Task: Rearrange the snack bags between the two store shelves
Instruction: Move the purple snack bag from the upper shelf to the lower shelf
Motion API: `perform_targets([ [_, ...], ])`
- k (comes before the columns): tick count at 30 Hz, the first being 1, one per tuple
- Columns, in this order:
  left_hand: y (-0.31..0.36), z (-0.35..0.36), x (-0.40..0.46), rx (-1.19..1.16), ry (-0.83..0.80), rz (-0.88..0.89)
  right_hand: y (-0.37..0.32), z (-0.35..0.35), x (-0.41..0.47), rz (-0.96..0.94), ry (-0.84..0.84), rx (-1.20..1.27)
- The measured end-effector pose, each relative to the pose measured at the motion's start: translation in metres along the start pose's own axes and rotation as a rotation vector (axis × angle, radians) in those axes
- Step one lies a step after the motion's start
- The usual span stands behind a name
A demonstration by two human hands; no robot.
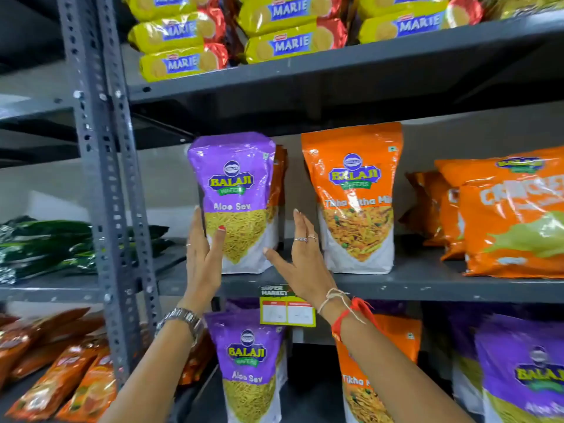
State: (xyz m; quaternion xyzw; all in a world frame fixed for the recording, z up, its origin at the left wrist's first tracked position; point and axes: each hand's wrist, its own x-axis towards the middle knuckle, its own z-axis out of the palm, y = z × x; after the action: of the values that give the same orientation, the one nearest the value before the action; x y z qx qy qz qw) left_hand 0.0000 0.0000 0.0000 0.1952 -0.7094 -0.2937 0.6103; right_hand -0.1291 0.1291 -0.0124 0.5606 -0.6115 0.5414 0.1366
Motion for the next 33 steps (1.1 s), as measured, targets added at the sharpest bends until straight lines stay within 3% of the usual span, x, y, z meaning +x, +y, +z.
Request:
perform_targets([
  [3, -0.007, 0.004, 0.011, -0.355, 0.035, -0.248, -0.004, 0.014, 0.018, 0.166, -0.079, 0.178],
  [5, -0.014, 0.006, 0.021, -0.457, 0.049, -0.414, -0.007, 0.022, 0.032, 0.248, -0.097, 0.310],
  [9, -0.030, 0.006, 0.033, -0.459, 0.075, -0.569, -0.003, 0.032, 0.050, 0.361, -0.173, 0.400],
  [13, -0.036, 0.007, 0.042, -0.458, -0.052, -0.659, 0.001, 0.037, 0.056, 0.388, -0.258, 0.362],
  [26, 0.004, -0.012, 0.003, -0.469, 0.052, -0.620, -0.018, 0.031, 0.030, 0.304, -0.183, 0.298],
  [33, 0.024, -0.060, -0.068, -0.401, -0.018, -0.508, -0.045, 0.011, -0.029, 0.194, -0.221, 0.389],
])
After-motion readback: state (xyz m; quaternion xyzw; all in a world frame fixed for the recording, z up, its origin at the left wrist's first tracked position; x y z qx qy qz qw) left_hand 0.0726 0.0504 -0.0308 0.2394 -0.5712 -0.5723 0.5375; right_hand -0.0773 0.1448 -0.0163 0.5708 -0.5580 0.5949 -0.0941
